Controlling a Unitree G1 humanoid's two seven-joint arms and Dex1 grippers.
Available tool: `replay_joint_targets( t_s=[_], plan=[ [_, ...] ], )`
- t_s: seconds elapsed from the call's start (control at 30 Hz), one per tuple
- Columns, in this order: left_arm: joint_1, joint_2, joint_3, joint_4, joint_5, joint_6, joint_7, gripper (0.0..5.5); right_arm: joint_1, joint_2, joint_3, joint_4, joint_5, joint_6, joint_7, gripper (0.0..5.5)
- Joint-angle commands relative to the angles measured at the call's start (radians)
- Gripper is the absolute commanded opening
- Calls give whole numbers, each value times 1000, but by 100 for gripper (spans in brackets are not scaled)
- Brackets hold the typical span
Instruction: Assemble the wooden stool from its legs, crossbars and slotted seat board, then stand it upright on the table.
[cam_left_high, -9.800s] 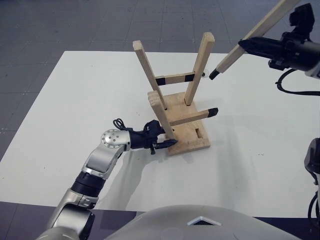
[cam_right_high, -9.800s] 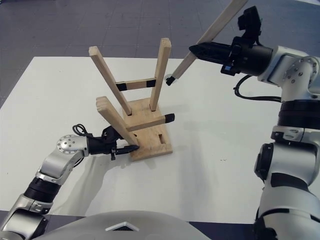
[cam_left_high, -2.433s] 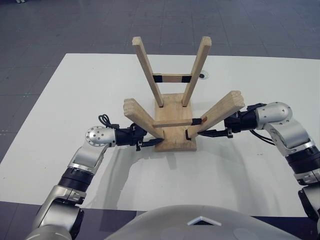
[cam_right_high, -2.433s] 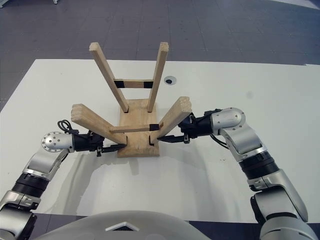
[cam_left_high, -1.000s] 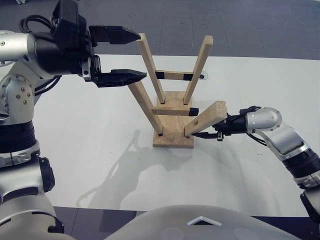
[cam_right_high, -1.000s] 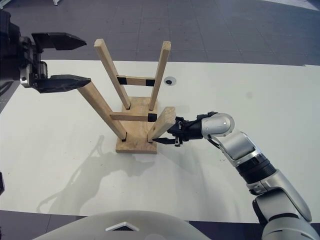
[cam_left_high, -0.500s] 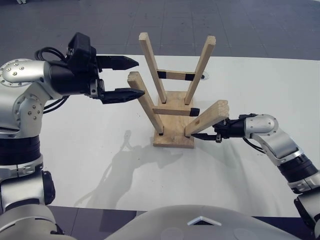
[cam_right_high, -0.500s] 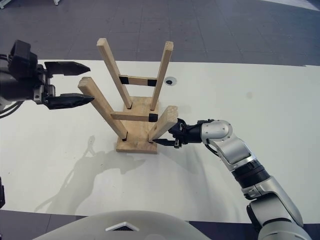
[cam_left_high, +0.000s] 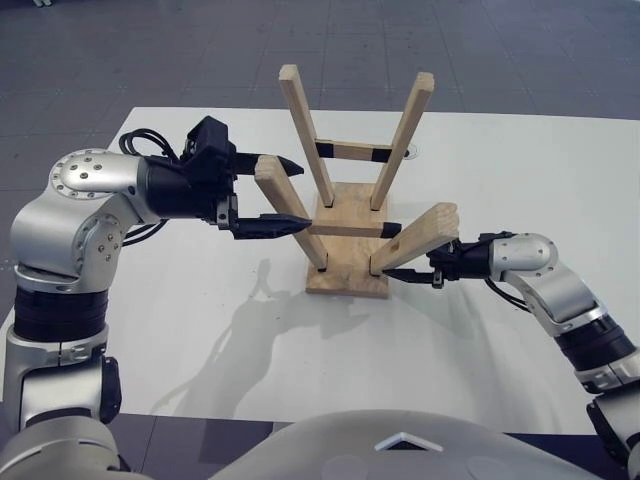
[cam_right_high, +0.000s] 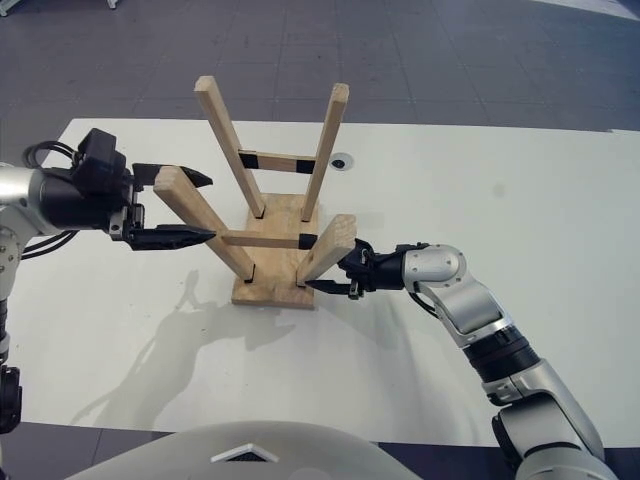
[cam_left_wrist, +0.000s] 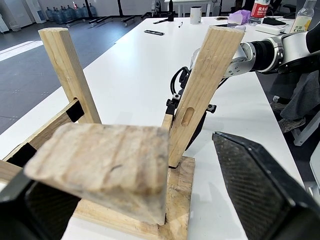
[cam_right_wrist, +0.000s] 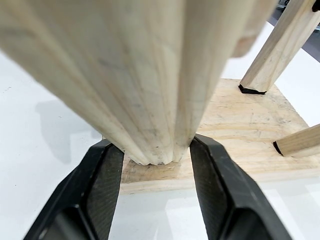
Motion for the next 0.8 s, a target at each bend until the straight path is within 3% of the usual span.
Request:
replay_joint_targets(
  t_s=[0.03,0.53,0.8],
  plan=[
    [15,35,21,-4,12,-12,-8,413,105,-22,60,77,-66,131,44,202],
    [86,6,48,-86,-59,37,26,218,123,-3,7,66,-51,146,32,202],
    [134,43,61,112,12,-53,-31,214,128,9,-23,64,-47,147,30,202]
  ],
)
